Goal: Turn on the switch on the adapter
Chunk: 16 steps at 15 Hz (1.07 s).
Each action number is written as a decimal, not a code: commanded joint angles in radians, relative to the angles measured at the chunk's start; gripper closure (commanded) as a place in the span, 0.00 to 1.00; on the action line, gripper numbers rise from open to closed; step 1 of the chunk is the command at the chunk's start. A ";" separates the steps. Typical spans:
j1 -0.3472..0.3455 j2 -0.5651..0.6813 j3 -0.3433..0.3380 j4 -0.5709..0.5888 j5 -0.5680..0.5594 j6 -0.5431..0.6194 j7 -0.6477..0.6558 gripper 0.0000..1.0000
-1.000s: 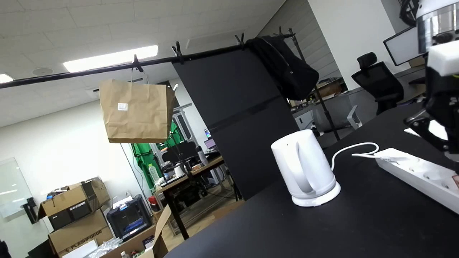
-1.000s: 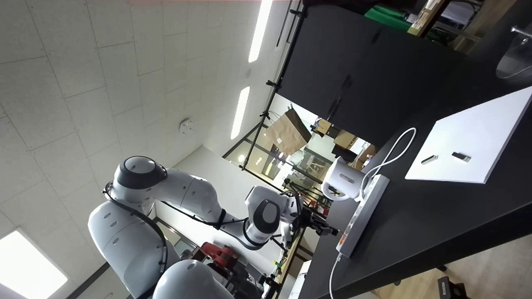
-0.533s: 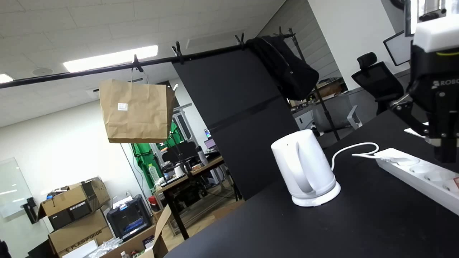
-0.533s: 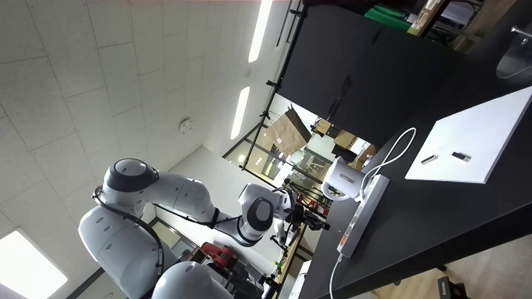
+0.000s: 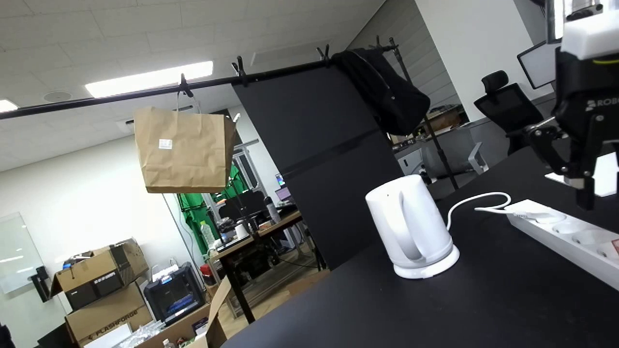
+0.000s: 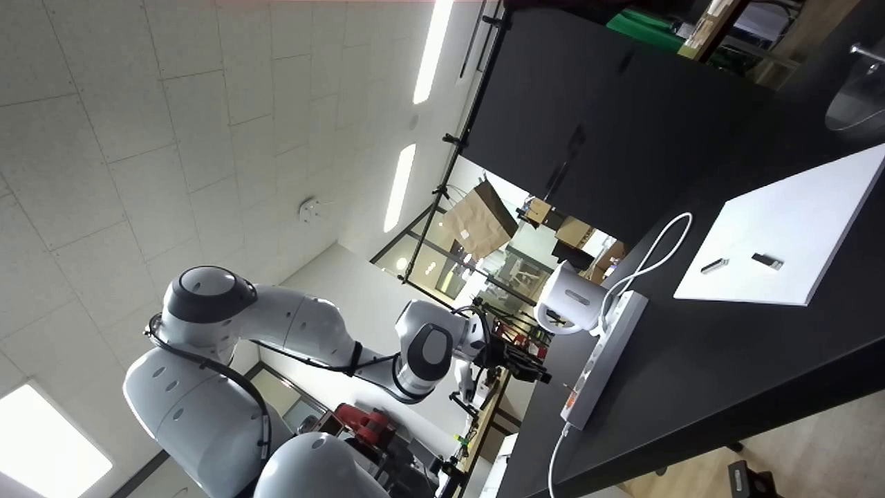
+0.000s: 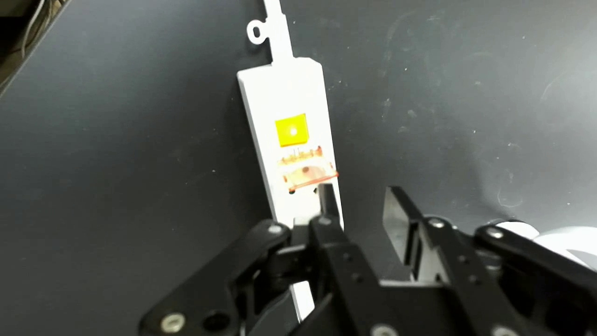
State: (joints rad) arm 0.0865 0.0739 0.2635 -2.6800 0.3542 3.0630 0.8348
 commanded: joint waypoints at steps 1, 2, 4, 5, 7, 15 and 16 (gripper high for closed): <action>0.037 -0.032 -0.045 -0.012 0.010 -0.020 -0.022 0.36; 0.043 -0.032 -0.053 -0.013 0.005 -0.017 -0.022 0.28; 0.054 -0.033 -0.067 -0.016 -0.006 -0.017 -0.017 0.16; 0.037 -0.033 -0.055 -0.017 -0.030 -0.019 0.003 0.08; 0.039 -0.034 -0.061 -0.017 -0.043 -0.027 0.003 0.00; 0.056 -0.003 -0.078 -0.004 -0.031 -0.018 -0.029 0.00; 0.056 -0.003 -0.078 -0.004 -0.032 -0.018 -0.029 0.00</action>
